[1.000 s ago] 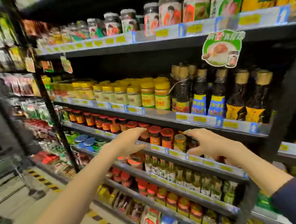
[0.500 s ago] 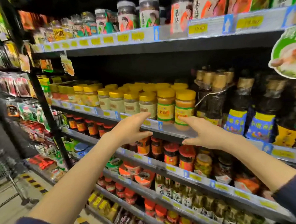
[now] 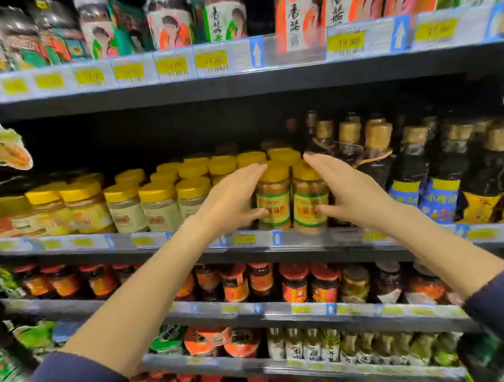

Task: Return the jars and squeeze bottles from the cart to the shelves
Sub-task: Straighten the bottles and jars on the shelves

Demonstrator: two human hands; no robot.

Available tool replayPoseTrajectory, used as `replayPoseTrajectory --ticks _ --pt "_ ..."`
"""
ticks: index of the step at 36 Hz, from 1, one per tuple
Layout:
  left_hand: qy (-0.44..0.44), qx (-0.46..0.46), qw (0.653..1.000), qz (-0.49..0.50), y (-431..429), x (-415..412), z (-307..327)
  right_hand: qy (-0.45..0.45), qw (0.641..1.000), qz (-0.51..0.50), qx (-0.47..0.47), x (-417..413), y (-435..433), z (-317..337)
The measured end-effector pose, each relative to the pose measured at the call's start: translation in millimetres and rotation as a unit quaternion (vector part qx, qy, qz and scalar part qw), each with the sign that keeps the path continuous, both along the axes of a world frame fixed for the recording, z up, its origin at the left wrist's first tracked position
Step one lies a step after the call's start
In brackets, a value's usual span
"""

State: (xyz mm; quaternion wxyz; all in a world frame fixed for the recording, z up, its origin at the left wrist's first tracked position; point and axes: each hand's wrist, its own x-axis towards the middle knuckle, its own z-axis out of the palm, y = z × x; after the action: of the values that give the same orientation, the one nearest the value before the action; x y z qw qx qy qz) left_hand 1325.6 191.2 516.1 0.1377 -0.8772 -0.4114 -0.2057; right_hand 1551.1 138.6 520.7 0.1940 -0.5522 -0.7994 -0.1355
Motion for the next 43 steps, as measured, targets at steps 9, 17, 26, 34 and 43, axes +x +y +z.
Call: replayPoseTrajectory --ticks 9,17,26,34,43 --pt "0.016 0.018 0.999 -0.025 29.1 9.8 1.7 -0.113 0.987 -0.109 0.020 -9.1 18.0 7.7" --pt "0.040 0.027 0.999 -0.014 45.5 16.6 -3.5 -0.208 0.967 -0.146 0.002 -12.5 30.0 9.9" --pt "0.010 0.017 1.000 -0.004 47.5 21.1 -5.1 -0.200 0.971 -0.132 -0.017 -12.7 35.2 11.8" --pt "0.004 0.018 1.000 0.016 51.6 25.5 -6.4 -0.184 0.974 -0.125 -0.038 -15.2 50.2 11.7" --pt "0.001 0.019 0.999 0.032 55.4 28.8 -10.5 -0.176 0.976 -0.121 -0.034 -16.2 48.0 10.9"
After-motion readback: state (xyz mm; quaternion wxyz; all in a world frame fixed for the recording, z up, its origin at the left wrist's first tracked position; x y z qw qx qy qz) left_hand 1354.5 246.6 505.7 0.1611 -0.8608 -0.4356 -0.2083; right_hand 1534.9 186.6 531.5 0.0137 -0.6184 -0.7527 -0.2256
